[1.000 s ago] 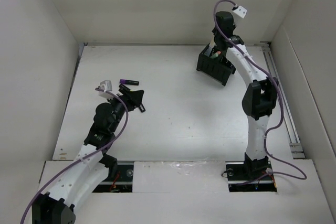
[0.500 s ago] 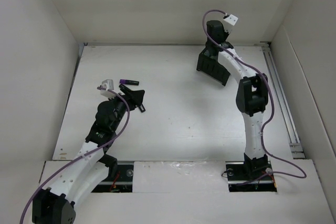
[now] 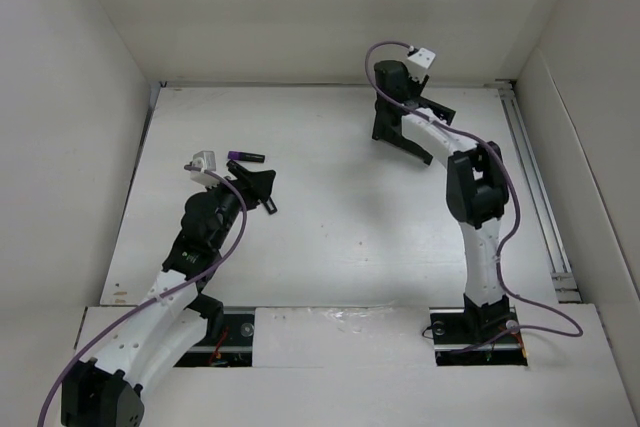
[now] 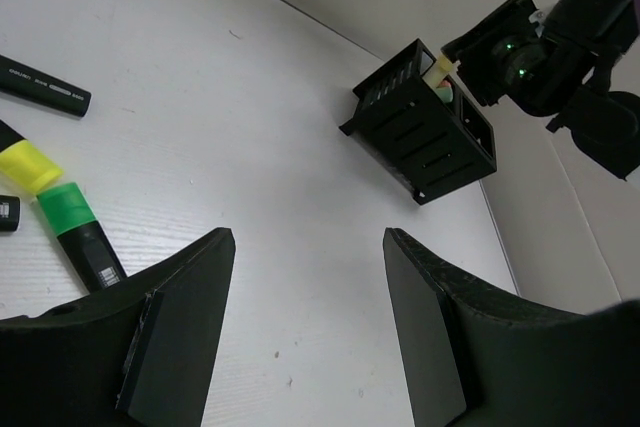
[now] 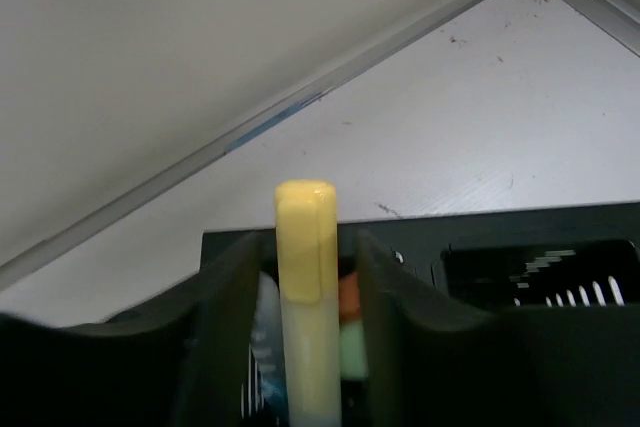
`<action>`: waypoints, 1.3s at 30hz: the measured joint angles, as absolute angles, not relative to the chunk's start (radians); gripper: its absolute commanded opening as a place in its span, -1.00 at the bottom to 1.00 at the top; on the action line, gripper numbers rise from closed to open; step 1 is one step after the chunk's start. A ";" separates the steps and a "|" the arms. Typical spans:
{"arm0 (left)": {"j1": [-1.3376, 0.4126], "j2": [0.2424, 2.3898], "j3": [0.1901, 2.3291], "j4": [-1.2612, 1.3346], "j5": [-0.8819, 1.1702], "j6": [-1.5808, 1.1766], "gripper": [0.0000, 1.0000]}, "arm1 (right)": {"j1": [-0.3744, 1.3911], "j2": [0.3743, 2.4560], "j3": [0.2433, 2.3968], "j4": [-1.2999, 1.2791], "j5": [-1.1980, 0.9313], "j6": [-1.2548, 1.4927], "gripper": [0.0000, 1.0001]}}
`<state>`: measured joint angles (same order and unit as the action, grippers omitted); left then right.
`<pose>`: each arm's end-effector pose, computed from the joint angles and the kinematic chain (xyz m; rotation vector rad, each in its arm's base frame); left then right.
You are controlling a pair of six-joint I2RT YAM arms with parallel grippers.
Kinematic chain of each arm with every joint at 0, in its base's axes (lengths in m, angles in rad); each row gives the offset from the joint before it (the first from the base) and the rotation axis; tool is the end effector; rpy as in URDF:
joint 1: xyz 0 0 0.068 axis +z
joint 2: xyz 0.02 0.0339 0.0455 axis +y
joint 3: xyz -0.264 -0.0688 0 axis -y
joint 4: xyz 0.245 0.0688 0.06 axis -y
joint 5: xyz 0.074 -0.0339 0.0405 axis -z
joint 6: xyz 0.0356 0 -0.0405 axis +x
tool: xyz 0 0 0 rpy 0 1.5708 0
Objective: Sort the stationery into containers
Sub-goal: Place the pen in the storage box, then pick up the pen from the center of the board.
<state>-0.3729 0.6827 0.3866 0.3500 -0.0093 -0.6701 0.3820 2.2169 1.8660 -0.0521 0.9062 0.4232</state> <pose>0.1644 -0.0640 0.2719 -0.2407 1.5560 -0.8215 0.4910 0.1671 0.2588 0.5954 1.7277 -0.3289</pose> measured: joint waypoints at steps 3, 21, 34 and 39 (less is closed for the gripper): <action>-0.373 0.680 0.387 0.350 -0.019 -0.670 0.16 | 0.403 2.153 1.814 -0.053 0.904 0.428 0.35; -0.373 0.730 0.387 0.320 -0.178 -0.675 -0.16 | 0.593 1.726 1.457 0.001 0.340 0.600 -1.00; -0.371 0.598 0.388 0.256 -0.325 -0.682 -0.07 | 0.923 2.172 1.649 -0.150 0.097 0.601 0.34; -0.370 0.517 0.387 0.249 -0.318 -0.683 0.00 | 0.939 2.285 1.879 -0.220 0.113 0.599 0.34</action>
